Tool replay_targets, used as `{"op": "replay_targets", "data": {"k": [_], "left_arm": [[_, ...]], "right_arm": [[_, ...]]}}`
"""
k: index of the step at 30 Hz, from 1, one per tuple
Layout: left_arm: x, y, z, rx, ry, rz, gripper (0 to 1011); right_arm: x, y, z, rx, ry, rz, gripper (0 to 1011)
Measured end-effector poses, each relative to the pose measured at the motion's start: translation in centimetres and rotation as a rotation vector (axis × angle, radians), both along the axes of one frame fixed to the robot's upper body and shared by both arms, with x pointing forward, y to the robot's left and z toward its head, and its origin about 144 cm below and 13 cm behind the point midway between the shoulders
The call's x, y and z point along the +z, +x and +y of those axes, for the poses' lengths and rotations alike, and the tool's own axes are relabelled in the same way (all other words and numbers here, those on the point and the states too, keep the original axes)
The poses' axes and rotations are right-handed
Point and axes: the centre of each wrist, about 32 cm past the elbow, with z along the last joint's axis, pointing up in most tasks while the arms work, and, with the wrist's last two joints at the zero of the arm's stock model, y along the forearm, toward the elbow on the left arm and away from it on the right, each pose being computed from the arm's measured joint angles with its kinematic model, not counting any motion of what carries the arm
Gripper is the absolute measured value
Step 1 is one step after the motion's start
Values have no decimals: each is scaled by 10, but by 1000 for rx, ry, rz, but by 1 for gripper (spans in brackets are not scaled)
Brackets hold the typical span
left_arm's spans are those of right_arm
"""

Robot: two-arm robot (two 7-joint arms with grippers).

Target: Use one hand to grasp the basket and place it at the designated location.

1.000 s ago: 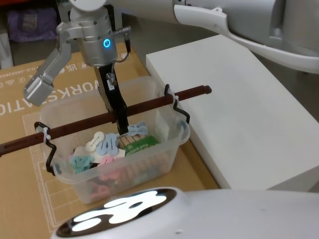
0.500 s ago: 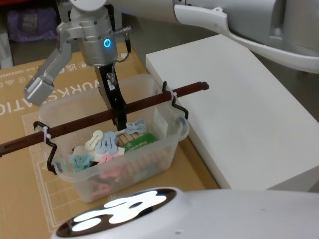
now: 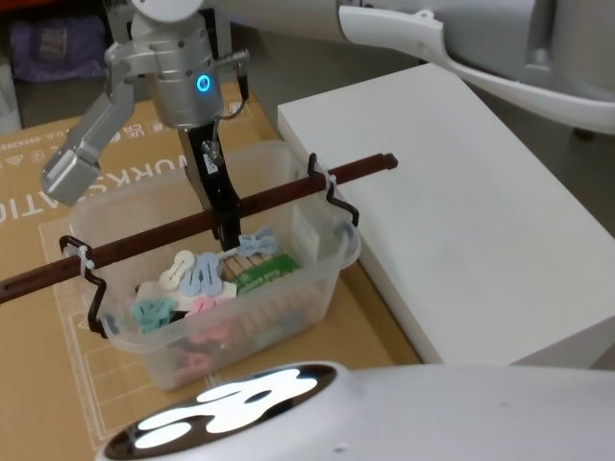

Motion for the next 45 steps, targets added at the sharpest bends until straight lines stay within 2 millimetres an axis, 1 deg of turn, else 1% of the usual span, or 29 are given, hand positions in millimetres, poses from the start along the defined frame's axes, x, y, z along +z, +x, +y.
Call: {"op": "replay_targets", "data": {"k": [2, 7, 8, 15, 29, 34, 38, 45], "left_arm": [[0, 0, 0, 0, 0, 0, 0], [0, 0, 0, 0, 0, 0, 0], [0, 0, 0, 0, 0, 0, 0], [0, 0, 0, 0, 0, 0, 0], [0, 0, 0, 0, 0, 0, 0], [0, 0, 0, 0, 0, 0, 0], [0, 0, 0, 0, 0, 0, 0], [0, 0, 0, 0, 0, 0, 0]], "right_arm": [[3, -1, -1, 0, 1, -8, 227], [16, -4, -7, -9, 15, -43, 227], [21, -5, -11, -16, 23, -51, 227], [40, -7, -23, -43, 50, -82, 227], [60, -6, -42, -87, 79, -111, 227], [71, -2, -54, -119, 97, -125, 227], [78, -1, -60, -135, 103, -135, 227], [91, -4, -67, -163, 107, -168, 227]]}}
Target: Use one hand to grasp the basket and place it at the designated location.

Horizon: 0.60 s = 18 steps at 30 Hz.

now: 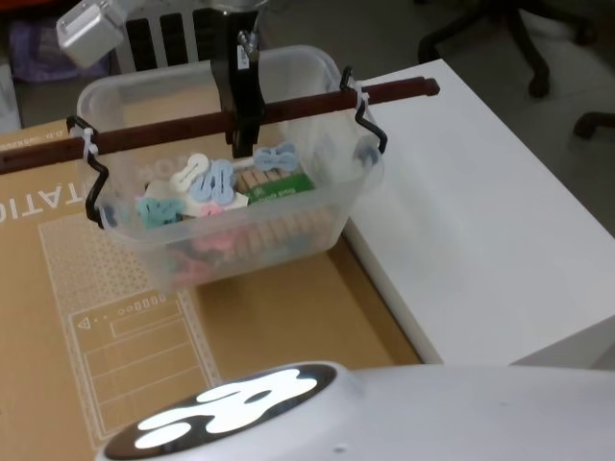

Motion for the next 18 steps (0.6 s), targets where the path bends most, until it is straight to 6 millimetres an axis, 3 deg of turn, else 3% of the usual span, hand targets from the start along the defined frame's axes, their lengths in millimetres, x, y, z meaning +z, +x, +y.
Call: {"op": "replay_targets", "data": {"k": [18], "left_arm": [[0, 0, 0, 0, 0, 0, 0]], "right_arm": [[25, -8, -32, -85, 31, -50, 227]]}}
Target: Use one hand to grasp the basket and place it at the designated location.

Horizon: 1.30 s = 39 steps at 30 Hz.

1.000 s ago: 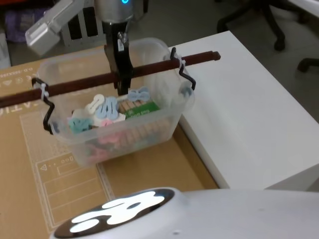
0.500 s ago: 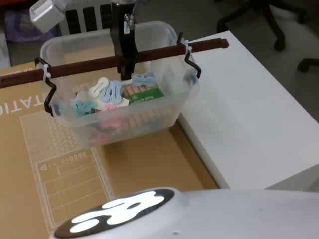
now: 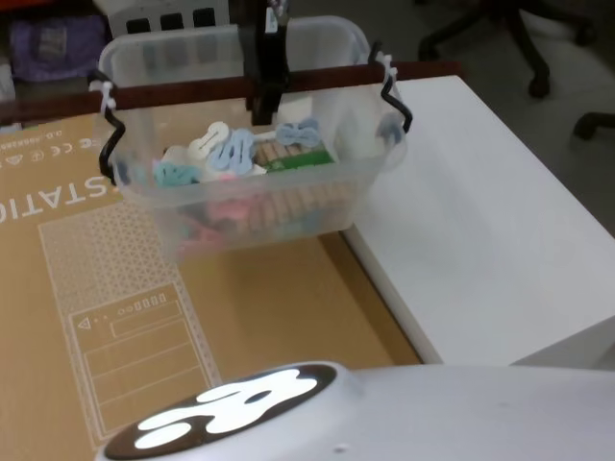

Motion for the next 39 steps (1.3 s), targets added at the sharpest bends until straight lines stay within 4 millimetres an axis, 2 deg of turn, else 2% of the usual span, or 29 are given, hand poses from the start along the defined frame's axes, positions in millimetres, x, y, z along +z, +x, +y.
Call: {"op": "replay_targets", "data": {"k": [10, 12, 20, 30, 35, 39], "left_arm": [[0, 0, 0, 0, 0, 0, 0], [0, 0, 0, 0, 0, 0, 0], [0, 0, 0, 0, 0, 0, 0], [0, 0, 0, 0, 0, 0, 0], [0, 0, 0, -1, 0, 0, 0], [0, 0, 0, 0, 0, 0, 0]], "right_arm": [[13, -7, -30, -110, 12, -28, 227], [12, -8, -40, -149, 30, -27, 227], [8, -12, -55, -213, 59, -23, 227], [4, -19, -85, -324, 71, -32, 227], [6, -22, -106, -409, 73, -41, 227], [8, -23, -113, -447, 71, -46, 227]]}}
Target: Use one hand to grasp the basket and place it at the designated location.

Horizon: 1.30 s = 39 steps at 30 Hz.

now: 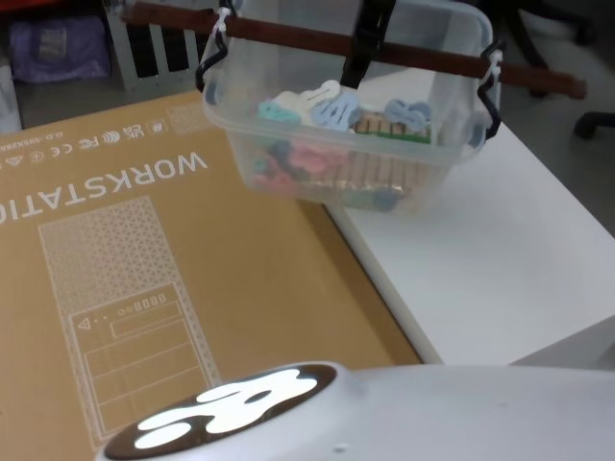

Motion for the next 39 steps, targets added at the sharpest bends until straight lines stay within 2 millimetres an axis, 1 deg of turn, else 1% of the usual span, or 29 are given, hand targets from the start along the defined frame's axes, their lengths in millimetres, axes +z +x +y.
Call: {"op": "replay_targets", "data": {"k": [9, 13, 16, 17, 19, 23, 27, 39], "left_arm": [[0, 0, 0, 0, 0, 0, 0], [0, 0, 0, 0, 0, 0, 0], [0, 0, 0, 0, 0, 0, 0], [0, 0, 0, 0, 0, 0, 0], [0, 0, 0, 0, 0, 0, 0], [0, 0, 0, 0, 0, 0, 0], [0, 0, 0, 0, 0, 0, 0], [0, 0, 0, 0, 0, 0, 0]], "right_arm": [[-1, -2, -18, -123, -4, -17, 227], [-11, -1, -33, -201, 7, -14, 227], [-16, 0, -39, -231, 13, -10, 226], [-19, 0, -45, -255, 19, -6, 227], [-23, 0, -50, -275, 24, -3, 227], [-34, -3, -68, -349, 49, 3, 227], [-40, -6, -77, -389, 65, 8, 227], [-47, -16, -93, -490, 77, 6, 226]]}}
